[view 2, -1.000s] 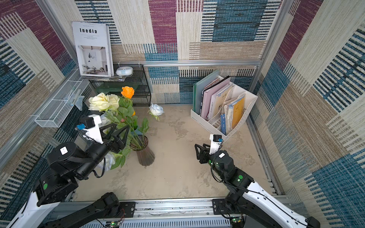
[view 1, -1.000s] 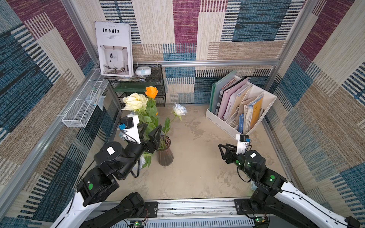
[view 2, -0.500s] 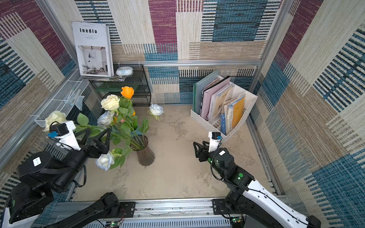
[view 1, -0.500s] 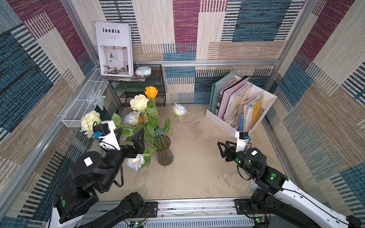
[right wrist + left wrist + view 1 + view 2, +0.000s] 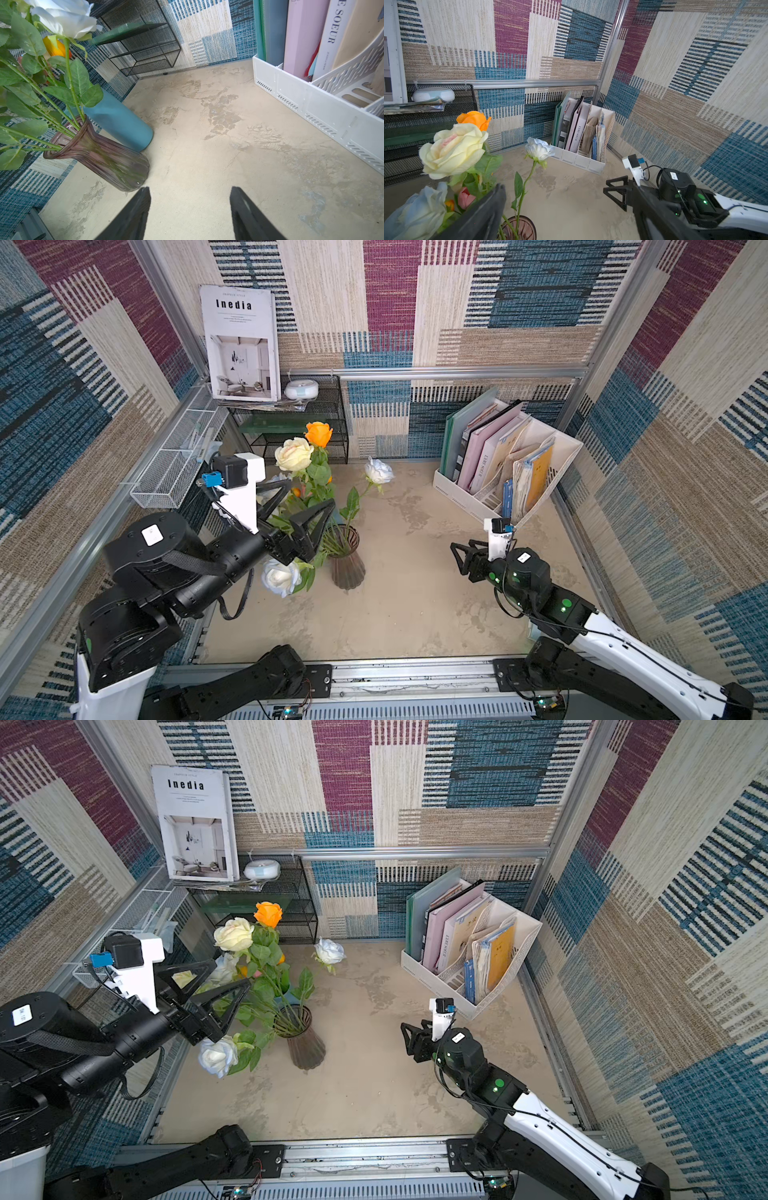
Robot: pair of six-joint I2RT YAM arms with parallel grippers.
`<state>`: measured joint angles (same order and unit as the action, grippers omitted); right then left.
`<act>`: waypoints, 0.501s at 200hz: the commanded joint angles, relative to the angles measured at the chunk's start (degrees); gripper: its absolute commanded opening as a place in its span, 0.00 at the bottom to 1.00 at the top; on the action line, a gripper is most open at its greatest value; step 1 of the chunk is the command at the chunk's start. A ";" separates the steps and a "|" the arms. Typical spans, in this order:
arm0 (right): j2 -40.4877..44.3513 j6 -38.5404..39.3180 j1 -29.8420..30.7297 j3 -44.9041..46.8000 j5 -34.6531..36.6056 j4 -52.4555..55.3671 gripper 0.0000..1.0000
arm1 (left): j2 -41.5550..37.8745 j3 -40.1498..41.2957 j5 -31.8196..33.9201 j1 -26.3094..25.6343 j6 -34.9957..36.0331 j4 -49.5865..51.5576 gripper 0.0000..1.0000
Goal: Arrange the flowers in different vases according to their variety
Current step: Insert the flower into the vase.
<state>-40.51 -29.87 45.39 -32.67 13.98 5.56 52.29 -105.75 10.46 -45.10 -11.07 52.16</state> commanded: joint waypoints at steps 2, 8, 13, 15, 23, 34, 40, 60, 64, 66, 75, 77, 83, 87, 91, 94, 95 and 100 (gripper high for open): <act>-0.07 1.12 0.06 0.11 -1.45 -1.39 0.70 | -0.81 -1.54 14.23 0.10 3.44 2.29 0.99; -0.01 1.34 0.10 0.07 -1.64 -1.31 0.71 | -0.90 -1.70 18.26 0.10 4.68 1.51 0.99; 0.06 1.58 0.10 0.08 -1.75 -1.17 0.72 | -0.96 -1.74 22.29 0.11 5.70 0.63 0.99; 0.08 1.68 0.06 0.02 -1.76 -1.17 0.73 | -0.96 -1.74 23.98 0.10 6.06 0.21 0.99; 0.30 2.06 0.05 -0.10 -1.65 -0.75 0.75 | -1.11 -1.29 28.64 0.10 7.69 -1.87 0.99; 0.52 2.81 0.12 -0.28 -1.38 -0.35 0.80 | -0.88 -0.89 33.28 0.15 10.07 -4.41 0.99; 0.68 3.25 0.05 -0.36 -1.04 -0.21 0.82 | -0.57 -0.90 35.24 0.10 10.78 -5.30 0.99; 0.58 4.90 0.06 -0.99 0.20 0.52 0.89 | 1.43 -1.05 38.93 0.12 12.94 -6.90 0.99; 0.46 5.36 0.05 -1.21 0.54 0.71 0.90 | 2.01 -1.19 39.24 0.10 13.23 -6.94 0.99; 0.37 5.48 0.05 -1.34 0.66 0.84 0.91 | 2.37 -1.31 39.34 0.10 13.32 -6.91 0.99; -0.06 6.36 -0.01 -1.86 1.19 1.15 0.93 | 3.72 -1.56 39.51 0.15 13.84 -7.30 0.99; -0.15 6.57 0.02 -2.00 1.26 1.19 0.93 | 4.05 -1.56 39.54 0.20 14.03 -7.57 0.99; -0.52 7.10 -0.01 -2.41 1.48 1.42 0.95 | 5.09 -1.63 39.51 0.26 14.78 -8.24 0.99; -0.85 7.44 -0.12 -2.70 1.58 1.62 0.96 | 5.65 -1.85 39.24 0.48 15.07 -8.62 0.99; -1.17 7.71 -0.10 -2.91 1.65 1.72 0.98 | 6.37 -2.27 38.84 0.87 15.31 -8.89 0.99; -1.36 7.94 -0.16 -3.11 1.66 1.90 0.98 | 6.94 -2.67 38.32 1.21 15.36 -8.99 0.99; -1.36 7.94 -0.16 -3.11 1.66 1.90 0.98 | 7.12 -2.86 38.10 1.40 15.37 -8.96 0.99; -1.81 8.27 -0.14 -3.43 1.73 2.14 1.00 | 8.24 -3.99 37.10 2.49 15.19 -8.57 0.99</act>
<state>-41.19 -24.47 45.30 -34.87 14.28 6.74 57.41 -107.57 46.52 -44.66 1.45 46.59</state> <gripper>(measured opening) 0.974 0.991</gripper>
